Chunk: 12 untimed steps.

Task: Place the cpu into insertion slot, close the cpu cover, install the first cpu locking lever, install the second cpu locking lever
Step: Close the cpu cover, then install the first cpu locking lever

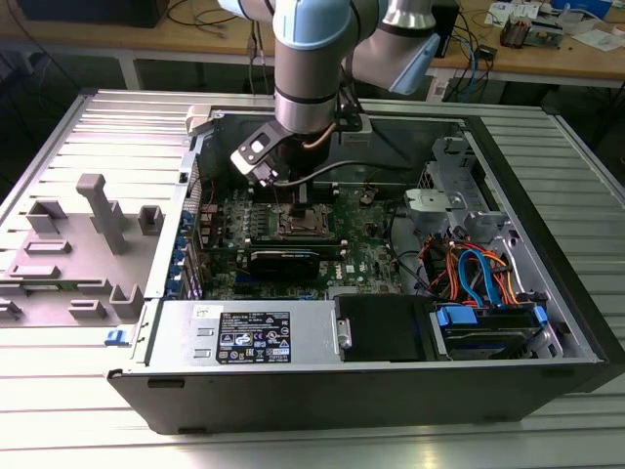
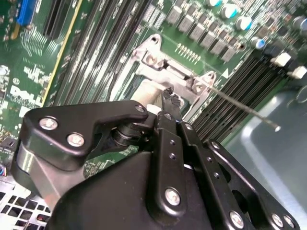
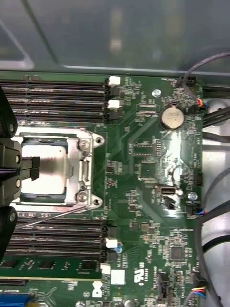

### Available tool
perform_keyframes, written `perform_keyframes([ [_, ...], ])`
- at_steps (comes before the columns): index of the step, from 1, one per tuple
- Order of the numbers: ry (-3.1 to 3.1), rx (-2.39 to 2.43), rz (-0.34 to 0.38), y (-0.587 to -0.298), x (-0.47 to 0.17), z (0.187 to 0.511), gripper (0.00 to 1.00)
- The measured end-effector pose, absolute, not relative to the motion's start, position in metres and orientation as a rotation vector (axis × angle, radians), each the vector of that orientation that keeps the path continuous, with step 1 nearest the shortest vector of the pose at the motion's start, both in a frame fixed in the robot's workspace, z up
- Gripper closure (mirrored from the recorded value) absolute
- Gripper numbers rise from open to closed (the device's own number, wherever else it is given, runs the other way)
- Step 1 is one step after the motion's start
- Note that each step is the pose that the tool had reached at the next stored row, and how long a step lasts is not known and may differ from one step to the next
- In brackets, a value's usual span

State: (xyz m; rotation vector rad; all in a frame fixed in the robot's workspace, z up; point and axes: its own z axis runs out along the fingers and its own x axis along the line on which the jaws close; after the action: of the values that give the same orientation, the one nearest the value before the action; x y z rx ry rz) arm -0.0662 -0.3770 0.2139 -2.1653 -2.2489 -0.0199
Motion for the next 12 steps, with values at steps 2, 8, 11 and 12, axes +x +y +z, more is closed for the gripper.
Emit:
perform_keyframes([
  [2, -2.249, -2.165, -0.02, -0.377, -0.0634, 0.2139, 0.89],
  [8, -2.249, -2.165, -0.02, -0.3769, -0.0616, 0.2139, 0.89],
  [11, -2.249, -2.165, -0.02, -0.3769, -0.0616, 0.2139, 0.89],
  [12, -2.249, -2.165, -0.02, -0.3769, -0.0615, 0.2143, 0.89],
])
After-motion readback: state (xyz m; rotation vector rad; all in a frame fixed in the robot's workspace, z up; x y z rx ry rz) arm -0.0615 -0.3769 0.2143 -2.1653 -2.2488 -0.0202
